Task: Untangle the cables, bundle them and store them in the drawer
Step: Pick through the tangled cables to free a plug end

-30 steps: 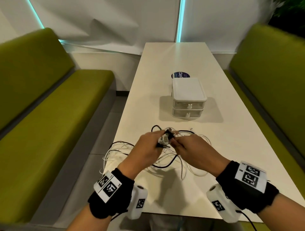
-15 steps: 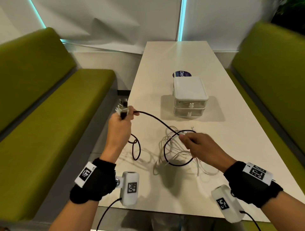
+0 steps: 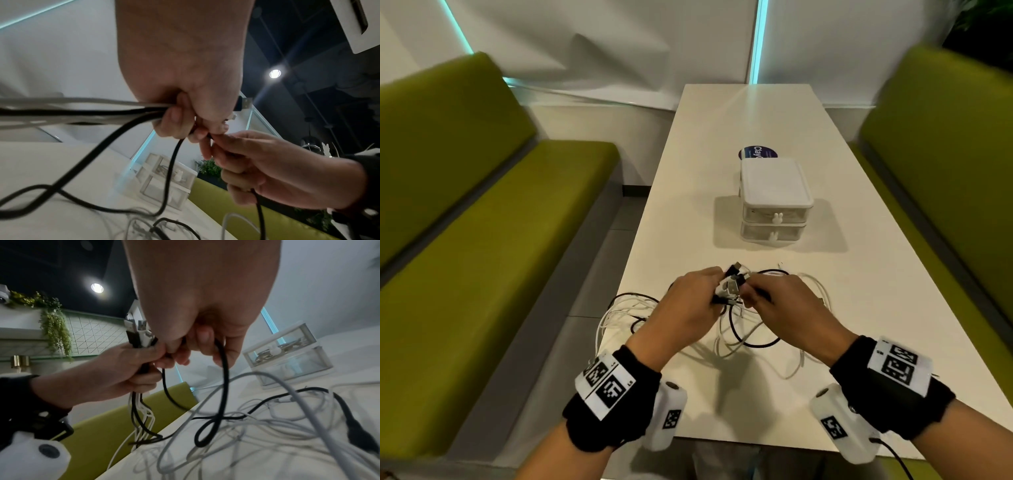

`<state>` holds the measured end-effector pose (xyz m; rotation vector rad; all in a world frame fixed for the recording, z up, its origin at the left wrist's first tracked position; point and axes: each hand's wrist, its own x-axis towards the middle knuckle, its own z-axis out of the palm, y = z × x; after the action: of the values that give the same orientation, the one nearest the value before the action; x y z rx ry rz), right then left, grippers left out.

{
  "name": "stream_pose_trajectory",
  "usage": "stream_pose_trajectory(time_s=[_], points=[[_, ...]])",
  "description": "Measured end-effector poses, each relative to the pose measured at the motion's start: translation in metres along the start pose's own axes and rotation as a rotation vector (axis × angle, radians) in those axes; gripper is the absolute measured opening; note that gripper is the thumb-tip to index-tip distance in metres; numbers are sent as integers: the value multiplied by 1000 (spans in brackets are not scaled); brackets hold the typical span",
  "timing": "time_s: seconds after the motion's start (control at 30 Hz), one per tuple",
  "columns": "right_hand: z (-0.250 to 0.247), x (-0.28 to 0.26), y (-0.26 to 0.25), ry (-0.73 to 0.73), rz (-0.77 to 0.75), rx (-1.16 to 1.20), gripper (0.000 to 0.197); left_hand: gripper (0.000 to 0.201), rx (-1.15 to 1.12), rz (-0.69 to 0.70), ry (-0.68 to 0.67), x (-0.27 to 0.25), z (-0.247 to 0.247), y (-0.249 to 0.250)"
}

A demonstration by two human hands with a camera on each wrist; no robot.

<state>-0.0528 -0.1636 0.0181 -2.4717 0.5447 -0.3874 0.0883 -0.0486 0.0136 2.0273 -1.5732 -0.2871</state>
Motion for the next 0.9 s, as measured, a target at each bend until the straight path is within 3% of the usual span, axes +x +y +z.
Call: stream_pose_trajectory(time_s=[0.07, 0.13, 0.2, 0.27, 0.43, 0.5, 0.6, 0.67, 0.77, 0.9], points=[[3, -2, 0, -10, 12, 48, 52, 11, -11, -2, 16, 0, -3, -2], [5, -3, 2, -36, 36, 83, 59, 18, -134, -13, 164, -2, -14, -3], [6, -6, 8, -75, 68, 126, 55, 30, -329, -84, 397, -2, -30, -6], [5, -10, 12, -95, 85, 159, 50, 27, -406, -204, 543, -2, -44, -11], [8, -8, 16, -130, 121, 153, 46, 37, -786, -414, 765, -3, -53, -27], [11, -8, 16, -142, 109, 107, 47, 33, -694, -464, 796, -5, -53, -29], [16, -6, 10, -144, 95, 57, 52, 19, -323, -337, 801, -11, -50, -21], [17, -3, 3, -134, 76, 30, 54, 37, -176, -153, 761, -17, -40, -4], [17, 0, -7, -114, 48, 21, 54, 57, -176, 71, 473, -24, -20, 17], [8, -2, -10, -103, 36, -19, 38, 28, 96, 47, 113, -21, -4, 10]])
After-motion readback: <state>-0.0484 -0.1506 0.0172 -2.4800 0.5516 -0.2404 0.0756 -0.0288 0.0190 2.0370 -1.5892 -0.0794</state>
